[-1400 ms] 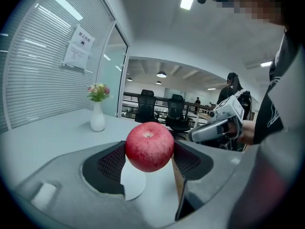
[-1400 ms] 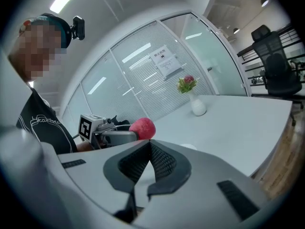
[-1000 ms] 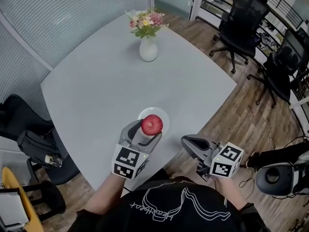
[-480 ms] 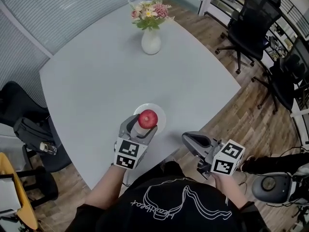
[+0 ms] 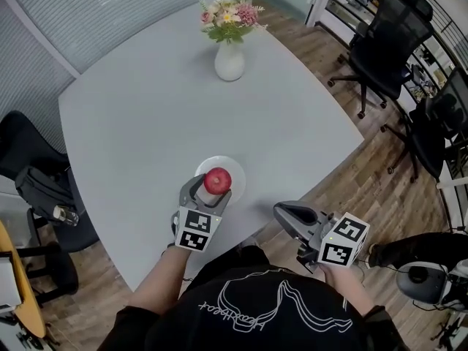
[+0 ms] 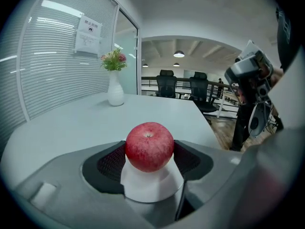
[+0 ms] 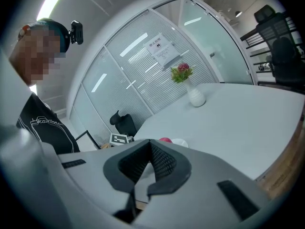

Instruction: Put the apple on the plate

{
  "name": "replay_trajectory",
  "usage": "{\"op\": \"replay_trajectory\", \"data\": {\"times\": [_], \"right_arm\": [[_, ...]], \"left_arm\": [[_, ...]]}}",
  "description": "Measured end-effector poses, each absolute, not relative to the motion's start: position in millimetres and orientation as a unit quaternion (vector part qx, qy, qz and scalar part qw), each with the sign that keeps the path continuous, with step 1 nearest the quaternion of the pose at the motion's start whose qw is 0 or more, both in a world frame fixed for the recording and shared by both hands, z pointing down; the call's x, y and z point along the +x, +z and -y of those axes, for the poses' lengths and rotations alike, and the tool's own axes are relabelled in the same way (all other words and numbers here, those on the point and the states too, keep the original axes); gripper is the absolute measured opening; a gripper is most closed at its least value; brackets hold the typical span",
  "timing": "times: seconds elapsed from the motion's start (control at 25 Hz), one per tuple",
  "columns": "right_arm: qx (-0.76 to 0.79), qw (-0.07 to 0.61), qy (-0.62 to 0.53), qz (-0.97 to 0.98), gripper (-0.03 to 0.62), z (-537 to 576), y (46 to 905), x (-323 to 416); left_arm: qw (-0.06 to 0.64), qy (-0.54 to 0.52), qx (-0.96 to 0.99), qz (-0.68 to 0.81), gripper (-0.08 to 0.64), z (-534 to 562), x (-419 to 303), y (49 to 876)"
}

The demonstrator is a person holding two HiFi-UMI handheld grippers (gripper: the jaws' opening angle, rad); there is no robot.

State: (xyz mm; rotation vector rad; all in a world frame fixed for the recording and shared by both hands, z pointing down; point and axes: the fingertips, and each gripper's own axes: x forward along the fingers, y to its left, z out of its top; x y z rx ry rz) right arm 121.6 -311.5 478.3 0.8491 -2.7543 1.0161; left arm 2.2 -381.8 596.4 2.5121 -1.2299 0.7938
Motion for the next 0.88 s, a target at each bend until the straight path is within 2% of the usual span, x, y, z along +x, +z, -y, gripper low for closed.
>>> {"op": "replay_trajectory", "data": {"times": [0.68, 0.88], "right_arm": [[0.252, 0.056, 0.357, 0.898, 0.009, 309, 497, 123], [0.25, 0.069, 0.352, 0.9, 0.009, 309, 501, 124]], "left_arm": [[0.086, 0.283, 0.852, 0.433, 0.322, 386, 6, 617], [0.097, 0.282, 0.853, 0.428, 0.324, 384, 6, 621]]}}
